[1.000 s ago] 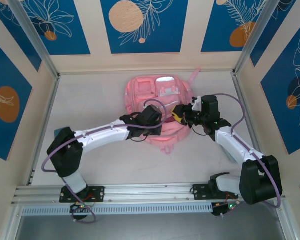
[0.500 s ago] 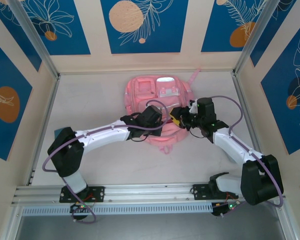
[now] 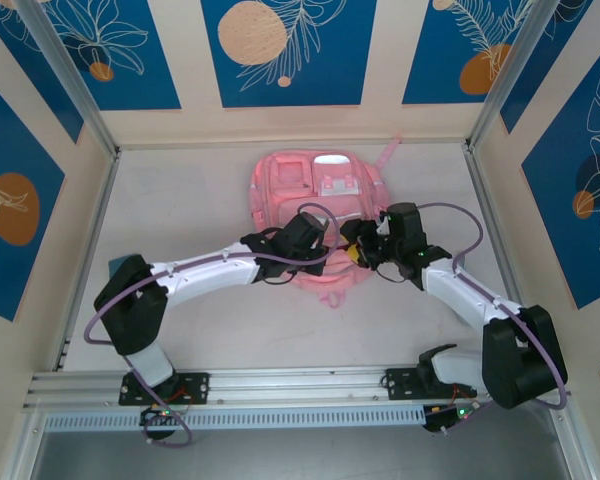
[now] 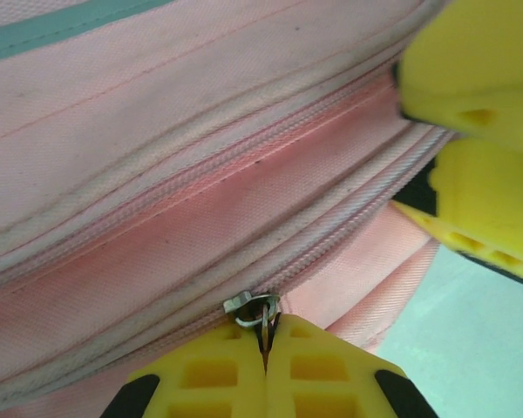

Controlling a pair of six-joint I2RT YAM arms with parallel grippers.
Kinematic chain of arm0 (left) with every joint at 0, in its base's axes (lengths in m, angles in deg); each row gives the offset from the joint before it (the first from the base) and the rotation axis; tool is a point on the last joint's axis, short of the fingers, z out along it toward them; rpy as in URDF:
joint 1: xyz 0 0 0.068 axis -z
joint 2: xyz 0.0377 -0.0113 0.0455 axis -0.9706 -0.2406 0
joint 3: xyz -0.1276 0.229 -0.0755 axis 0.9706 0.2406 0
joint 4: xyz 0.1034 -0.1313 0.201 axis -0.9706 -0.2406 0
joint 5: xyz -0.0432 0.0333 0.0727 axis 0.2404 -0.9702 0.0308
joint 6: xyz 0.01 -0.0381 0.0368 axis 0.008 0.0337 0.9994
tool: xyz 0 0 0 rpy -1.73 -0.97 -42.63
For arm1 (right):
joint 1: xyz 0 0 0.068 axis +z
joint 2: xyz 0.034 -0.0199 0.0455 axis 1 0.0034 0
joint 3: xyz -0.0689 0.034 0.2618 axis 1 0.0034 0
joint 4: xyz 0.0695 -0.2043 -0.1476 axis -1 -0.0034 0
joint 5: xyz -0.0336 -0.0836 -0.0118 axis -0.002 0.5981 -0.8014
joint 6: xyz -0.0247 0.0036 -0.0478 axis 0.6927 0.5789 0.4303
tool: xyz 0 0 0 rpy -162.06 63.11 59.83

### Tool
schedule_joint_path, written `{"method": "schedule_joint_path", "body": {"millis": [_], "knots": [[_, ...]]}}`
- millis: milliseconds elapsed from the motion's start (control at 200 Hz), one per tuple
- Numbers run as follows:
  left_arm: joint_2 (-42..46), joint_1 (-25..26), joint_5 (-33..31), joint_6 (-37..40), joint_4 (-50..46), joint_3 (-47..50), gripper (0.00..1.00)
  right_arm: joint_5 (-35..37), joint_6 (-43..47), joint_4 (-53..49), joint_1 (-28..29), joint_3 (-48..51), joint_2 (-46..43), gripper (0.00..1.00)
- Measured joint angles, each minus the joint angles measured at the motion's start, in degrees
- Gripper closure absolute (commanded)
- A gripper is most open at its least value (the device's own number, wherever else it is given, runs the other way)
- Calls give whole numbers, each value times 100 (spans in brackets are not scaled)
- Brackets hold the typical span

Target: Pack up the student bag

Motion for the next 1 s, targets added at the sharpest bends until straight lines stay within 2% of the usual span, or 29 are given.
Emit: {"method": "schedule_joint_path", "body": {"millis": [40,190,280,650,830,1000], "knots": [[11,0,15,37,9,0,100,4,-70,39,0,-2,46,64],[61,0,22,181,9,13,100,-9,-48,164,0,-20,116,83],[98,0,-50,291,-37,35,100,-44,-59,151,-7,-98,114,91],[752,-136,-505,739,-433,533,100,-201,308,-824,-393,-520,-225,94],[1008,-557,-487,935,-608,844,100,-339,450,-1272,-603,-680,-280,95],[1106,-1064,-203,1283,-612,933,100,-474,588,-1600,-699,-822,-282,96]]}}
